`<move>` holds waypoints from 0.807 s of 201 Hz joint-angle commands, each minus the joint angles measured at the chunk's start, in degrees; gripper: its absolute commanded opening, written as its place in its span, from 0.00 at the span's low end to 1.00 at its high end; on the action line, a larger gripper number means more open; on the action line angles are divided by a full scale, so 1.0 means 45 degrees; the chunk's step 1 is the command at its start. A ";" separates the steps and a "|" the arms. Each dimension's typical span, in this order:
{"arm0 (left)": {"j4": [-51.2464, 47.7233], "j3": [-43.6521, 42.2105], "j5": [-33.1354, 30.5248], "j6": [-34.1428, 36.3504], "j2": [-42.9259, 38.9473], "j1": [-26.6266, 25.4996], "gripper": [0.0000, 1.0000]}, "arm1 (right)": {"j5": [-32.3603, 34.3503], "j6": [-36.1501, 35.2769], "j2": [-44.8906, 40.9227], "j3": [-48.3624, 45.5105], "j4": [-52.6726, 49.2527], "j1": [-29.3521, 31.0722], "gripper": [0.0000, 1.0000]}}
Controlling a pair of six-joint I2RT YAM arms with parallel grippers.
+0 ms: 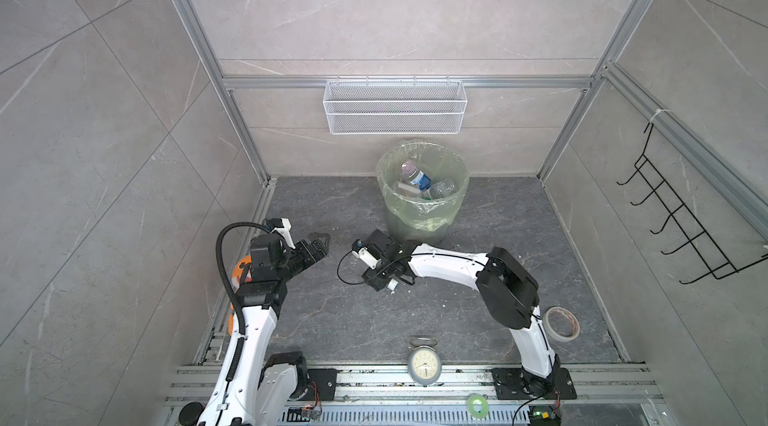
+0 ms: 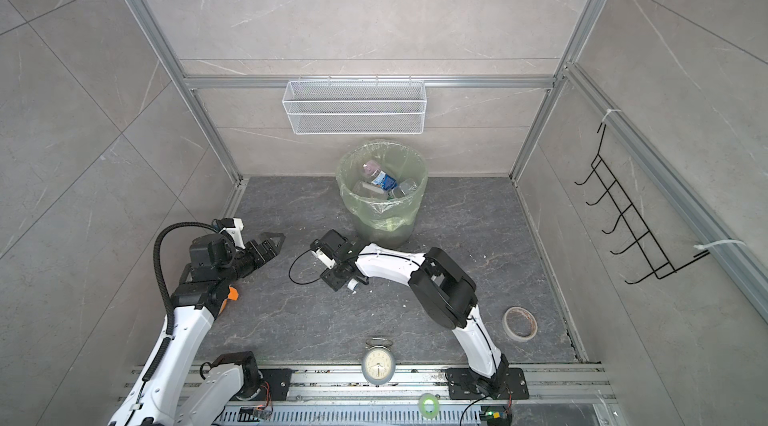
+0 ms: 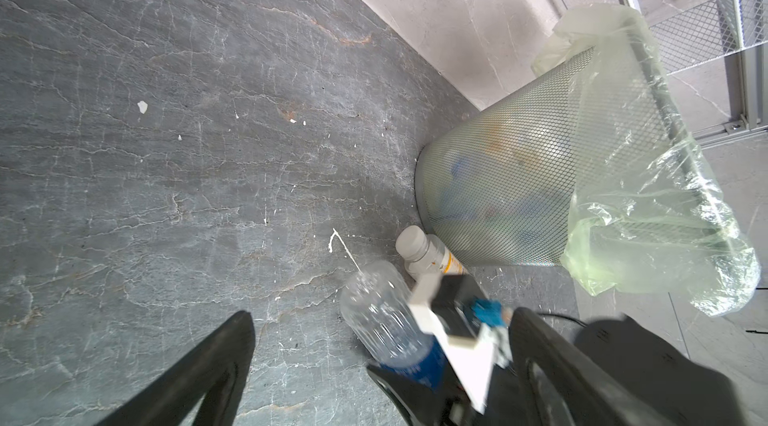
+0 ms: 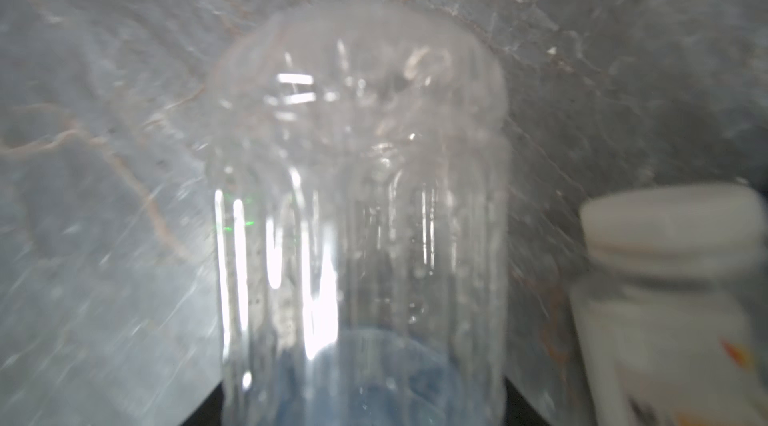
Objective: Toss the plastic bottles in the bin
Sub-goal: 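Lift the blue-labelled bottle with the right gripper over the bin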
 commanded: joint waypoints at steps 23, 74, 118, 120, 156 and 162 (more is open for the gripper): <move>0.0292 0.0235 0.0200 0.0663 -0.0098 -0.0369 0.97 | 0.0585 0.0886 -0.3438 -0.3121 0.2226 0.0194 0.62; 0.0265 0.0462 -0.1817 0.1289 0.0210 -0.2985 0.97 | 0.1500 0.1556 -0.7155 -0.6620 0.3145 0.0192 0.62; 0.0854 0.0606 -0.3304 0.1723 0.1167 -0.5214 0.97 | 0.2411 0.2229 -0.9696 -0.8859 0.3667 0.0185 0.61; 0.0891 0.0610 -0.3328 0.1739 0.1232 -0.5288 0.97 | 0.2472 0.2279 -0.9808 -0.8942 0.3684 0.0185 0.61; 0.1378 0.0764 -0.3760 0.2046 0.1852 -0.6311 0.97 | 0.3137 0.2811 -1.1472 -1.0353 0.3940 0.0193 0.61; 0.1377 0.0814 -0.3813 0.2109 0.1958 -0.6427 0.97 | 0.3131 0.2829 -1.1700 -1.0506 0.3904 0.0184 0.61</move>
